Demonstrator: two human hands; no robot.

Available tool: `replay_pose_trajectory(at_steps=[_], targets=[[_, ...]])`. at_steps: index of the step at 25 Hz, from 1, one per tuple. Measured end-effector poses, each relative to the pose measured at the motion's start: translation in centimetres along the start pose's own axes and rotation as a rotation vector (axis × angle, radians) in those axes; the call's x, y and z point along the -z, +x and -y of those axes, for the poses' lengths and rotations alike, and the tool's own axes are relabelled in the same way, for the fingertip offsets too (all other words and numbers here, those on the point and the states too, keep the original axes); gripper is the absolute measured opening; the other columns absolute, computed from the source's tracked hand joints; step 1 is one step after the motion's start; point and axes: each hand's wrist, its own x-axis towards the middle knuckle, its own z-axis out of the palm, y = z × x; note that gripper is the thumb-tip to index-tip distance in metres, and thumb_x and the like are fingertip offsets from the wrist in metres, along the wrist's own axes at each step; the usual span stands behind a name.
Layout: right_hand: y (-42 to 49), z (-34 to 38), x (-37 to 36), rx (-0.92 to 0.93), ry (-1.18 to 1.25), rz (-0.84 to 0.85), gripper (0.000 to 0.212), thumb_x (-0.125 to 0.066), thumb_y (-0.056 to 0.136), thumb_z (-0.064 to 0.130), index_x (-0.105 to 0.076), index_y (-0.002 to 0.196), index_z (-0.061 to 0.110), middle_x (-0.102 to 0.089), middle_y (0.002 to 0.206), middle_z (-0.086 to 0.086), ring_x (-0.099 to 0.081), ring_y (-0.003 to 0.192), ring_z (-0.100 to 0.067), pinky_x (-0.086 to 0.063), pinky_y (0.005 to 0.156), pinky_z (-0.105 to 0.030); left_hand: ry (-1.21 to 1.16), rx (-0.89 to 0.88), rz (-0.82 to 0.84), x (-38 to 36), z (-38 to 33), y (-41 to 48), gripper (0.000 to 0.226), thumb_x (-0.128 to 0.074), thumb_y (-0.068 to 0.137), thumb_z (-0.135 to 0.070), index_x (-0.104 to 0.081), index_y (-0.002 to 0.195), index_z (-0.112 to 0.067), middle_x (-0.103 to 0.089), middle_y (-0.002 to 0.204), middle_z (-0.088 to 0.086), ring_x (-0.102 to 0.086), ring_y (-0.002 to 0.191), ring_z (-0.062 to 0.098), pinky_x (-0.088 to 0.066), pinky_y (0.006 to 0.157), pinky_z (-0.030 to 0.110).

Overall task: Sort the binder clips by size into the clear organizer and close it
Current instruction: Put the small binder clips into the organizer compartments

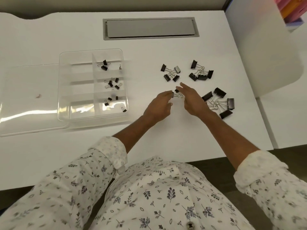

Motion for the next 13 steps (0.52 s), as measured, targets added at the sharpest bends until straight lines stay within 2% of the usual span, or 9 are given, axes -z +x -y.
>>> replay_pose_trajectory(at_steps=[3, 6, 8, 10, 13], targets=[[0.2, -0.8, -0.1, 0.007, -0.071, 0.046, 0.064, -0.048, 0.09, -0.014, -0.044, 0.15, 0.008, -0.033, 0.162, -0.012, -0.039, 0.142, -0.034, -0.037, 0.116, -0.043, 0.194, -0.076, 0.071, -1.1, -0.7, 1.1, 0.057, -0.054, 0.101, -0.012, -0.037, 0.155, -0.007, -0.029, 0.166, 0.008, -0.024, 0.155, 0.027, -0.032, 0.12, 0.04], [-0.8, -1.2, -0.6, -0.005, -0.075, 0.02, 0.055, -0.052, 0.094, -0.003, -0.047, 0.147, 0.01, -0.042, 0.155, -0.011, -0.041, 0.138, -0.032, -0.039, 0.113, -0.043, 0.376, -0.034, 0.095, -2.0, -0.2, 1.2, 0.062, -0.054, 0.101, -0.019, -0.031, 0.157, -0.005, -0.023, 0.168, 0.008, -0.022, 0.155, 0.028, -0.034, 0.12, 0.042], [-1.4, -1.2, -0.9, -0.001, -0.058, -0.001, 0.047, -0.056, 0.093, 0.003, -0.053, 0.139, 0.012, -0.049, 0.147, -0.007, -0.044, 0.13, -0.029, -0.047, 0.102, -0.047, 0.349, 0.012, 0.022, -2.3, -0.1, 0.5, 0.054, -0.055, 0.1, -0.017, -0.042, 0.151, -0.005, -0.037, 0.161, 0.01, -0.034, 0.149, 0.029, -0.04, 0.116, 0.043], [-1.4, -1.3, -0.9, 0.005, -0.033, -0.047, 0.04, -0.057, 0.091, 0.005, -0.056, 0.13, 0.013, -0.053, 0.139, -0.005, -0.049, 0.124, -0.028, -0.049, 0.095, -0.046, 0.297, 0.039, -0.075, -2.3, -0.1, 0.0, 0.042, -0.055, 0.099, -0.014, -0.055, 0.14, -0.006, -0.054, 0.145, 0.009, -0.048, 0.135, 0.029, -0.049, 0.103, 0.045], [-0.8, -0.9, -0.6, 0.023, -0.002, -0.101, 0.044, -0.06, 0.091, 0.005, -0.053, 0.134, 0.009, -0.054, 0.137, -0.009, -0.053, 0.121, -0.031, -0.046, 0.099, -0.04, 0.258, 0.079, -0.146, -2.1, 0.0, -0.5, 0.037, -0.057, 0.098, -0.014, -0.058, 0.135, -0.007, -0.058, 0.134, 0.008, -0.053, 0.123, 0.028, -0.054, 0.091, 0.041]])
